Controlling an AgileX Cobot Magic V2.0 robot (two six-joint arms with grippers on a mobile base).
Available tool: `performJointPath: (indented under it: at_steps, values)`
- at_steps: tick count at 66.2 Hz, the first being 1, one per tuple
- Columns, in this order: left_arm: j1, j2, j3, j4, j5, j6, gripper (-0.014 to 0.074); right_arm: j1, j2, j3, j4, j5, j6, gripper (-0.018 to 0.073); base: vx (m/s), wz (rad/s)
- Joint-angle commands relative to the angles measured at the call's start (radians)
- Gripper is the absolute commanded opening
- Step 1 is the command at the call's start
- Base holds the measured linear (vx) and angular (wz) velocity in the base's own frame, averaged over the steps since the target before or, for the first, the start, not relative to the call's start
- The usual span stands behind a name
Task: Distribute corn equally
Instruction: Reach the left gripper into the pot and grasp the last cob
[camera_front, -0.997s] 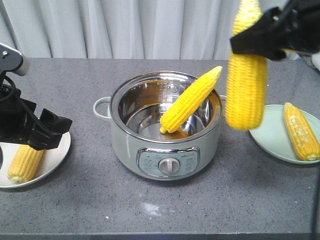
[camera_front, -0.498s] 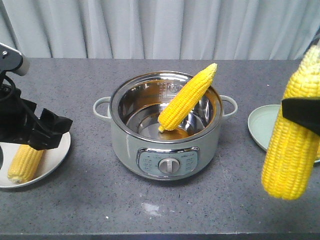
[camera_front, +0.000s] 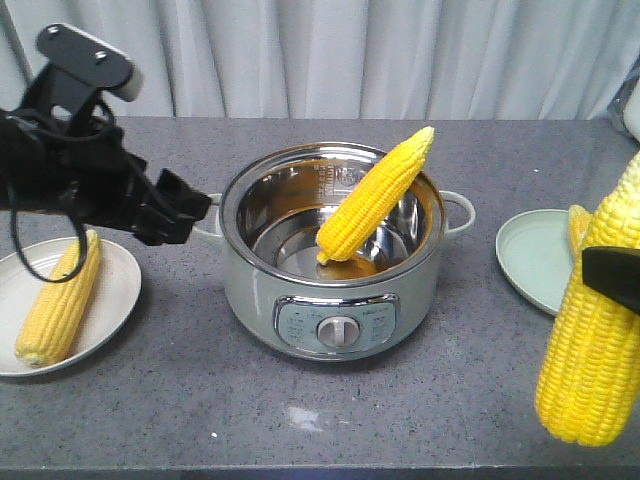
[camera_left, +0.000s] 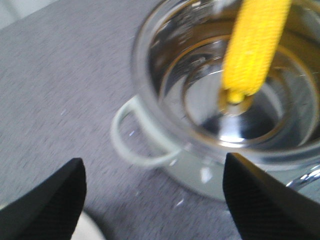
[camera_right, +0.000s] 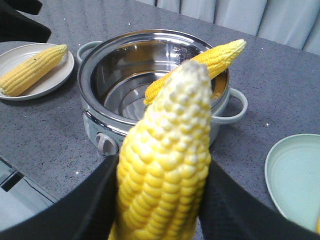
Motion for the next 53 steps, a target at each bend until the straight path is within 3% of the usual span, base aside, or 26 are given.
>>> performJointPath:
  at_steps: [1,22,34,53]
  values:
    - [-0.050,0.042,-0.095,-0.042,-0.063,0.055,0.0552,-0.002,0.000,-0.025,0.016,-0.060,0.001,0.0225,0.00,0.00]
    - [-0.159,0.286,-0.357,-0.045,0.013,0.097,0.0552,-0.002,0.000,-0.025,0.016,-0.062,0.001,0.0225,0.00,0.00]
    - [-0.169,0.414,-0.505,-0.064,0.105,0.113,0.0552,-0.002,0.000,-0.025,0.016,-0.061,0.001,0.0225,0.00,0.00]
    - [-0.169,0.572,-0.680,-0.135,0.118,0.133,0.0552,-0.002,0.000,-0.025,0.016,-0.061,0.001,0.0225,0.00,0.00]
